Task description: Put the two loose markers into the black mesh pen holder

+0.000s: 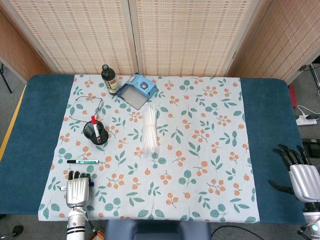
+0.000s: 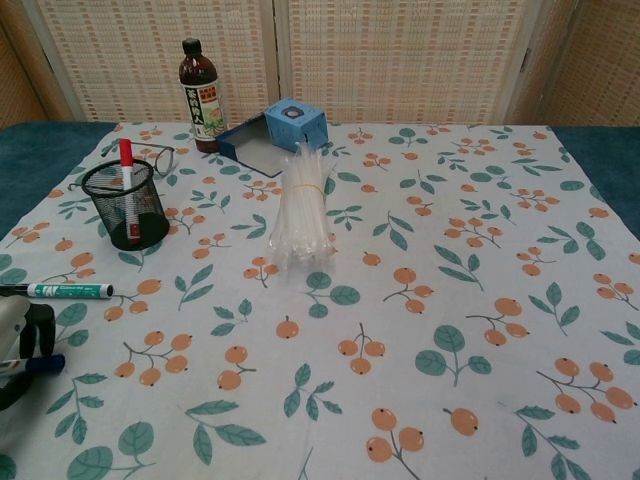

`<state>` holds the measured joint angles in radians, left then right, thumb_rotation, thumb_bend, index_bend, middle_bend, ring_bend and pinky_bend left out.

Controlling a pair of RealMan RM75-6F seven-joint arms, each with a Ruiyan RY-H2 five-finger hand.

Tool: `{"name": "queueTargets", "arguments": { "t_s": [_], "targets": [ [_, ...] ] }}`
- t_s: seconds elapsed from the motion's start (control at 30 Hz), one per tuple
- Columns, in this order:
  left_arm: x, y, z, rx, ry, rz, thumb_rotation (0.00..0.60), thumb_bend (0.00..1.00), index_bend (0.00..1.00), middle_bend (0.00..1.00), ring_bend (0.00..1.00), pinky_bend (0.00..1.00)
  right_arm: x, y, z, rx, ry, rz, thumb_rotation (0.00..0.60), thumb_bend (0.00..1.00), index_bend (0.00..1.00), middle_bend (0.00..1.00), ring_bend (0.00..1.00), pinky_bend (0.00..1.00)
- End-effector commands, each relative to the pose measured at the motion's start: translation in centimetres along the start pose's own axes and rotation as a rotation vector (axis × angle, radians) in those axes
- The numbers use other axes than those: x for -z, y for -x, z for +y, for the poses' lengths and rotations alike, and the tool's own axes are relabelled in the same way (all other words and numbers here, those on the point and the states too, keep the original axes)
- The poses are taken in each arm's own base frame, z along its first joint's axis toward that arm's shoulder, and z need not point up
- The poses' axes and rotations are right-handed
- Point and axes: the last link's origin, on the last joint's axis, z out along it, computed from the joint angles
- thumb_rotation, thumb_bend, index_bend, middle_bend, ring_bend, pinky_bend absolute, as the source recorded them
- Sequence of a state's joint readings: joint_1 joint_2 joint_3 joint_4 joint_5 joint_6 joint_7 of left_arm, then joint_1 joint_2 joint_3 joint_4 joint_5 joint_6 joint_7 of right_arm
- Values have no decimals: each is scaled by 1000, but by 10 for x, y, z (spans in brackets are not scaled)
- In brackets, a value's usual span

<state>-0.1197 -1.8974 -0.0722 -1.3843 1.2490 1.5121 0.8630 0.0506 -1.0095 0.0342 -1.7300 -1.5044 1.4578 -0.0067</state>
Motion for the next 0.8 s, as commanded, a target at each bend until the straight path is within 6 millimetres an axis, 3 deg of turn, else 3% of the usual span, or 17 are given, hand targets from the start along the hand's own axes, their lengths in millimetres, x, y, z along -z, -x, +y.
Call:
{"name": "queueTargets", "arguments": {
  "t_s": [0.03, 0.23, 0.33, 0.47, 0.6, 0.67, 0.8],
  "targets": [
    [0, 1, -2, 3, -6, 7, 600, 354, 577, 677, 306, 215, 0, 0, 0, 2, -1, 0, 600, 0, 228, 106, 168, 0],
    [4, -6, -5, 27, 14, 36, 600, 354, 589, 693, 315, 217, 0, 1, 0, 3, 2, 3, 600, 0, 232, 106, 168, 0],
    [6, -25, -12, 38, 37, 95, 600, 355, 586, 689, 316, 215, 0, -1, 1, -2, 6, 8, 600, 0, 230, 106, 168, 0],
    [-1, -82, -23, 194, 118, 150, 600, 353, 577, 681, 314, 215, 0, -3, 3, -15, 10, 20, 600, 0, 222, 106, 168, 0],
    [-30, -163, -27, 564, 305, 82, 600, 353, 581, 684, 314, 224, 0, -5, 6, -26, 9, 25, 600, 0, 217, 106, 168, 0],
    [-47, -192, -22, 769, 418, -15, 600, 354, 593, 698, 313, 223, 0, -6, 6, -37, 10, 28, 600, 0, 216, 106, 168, 0],
    [-92, -223, -19, 1025, 538, -188, 600, 353, 618, 721, 289, 222, 1, -7, 8, -46, 10, 30, 600, 0, 215, 106, 168, 0]
  ]
}}
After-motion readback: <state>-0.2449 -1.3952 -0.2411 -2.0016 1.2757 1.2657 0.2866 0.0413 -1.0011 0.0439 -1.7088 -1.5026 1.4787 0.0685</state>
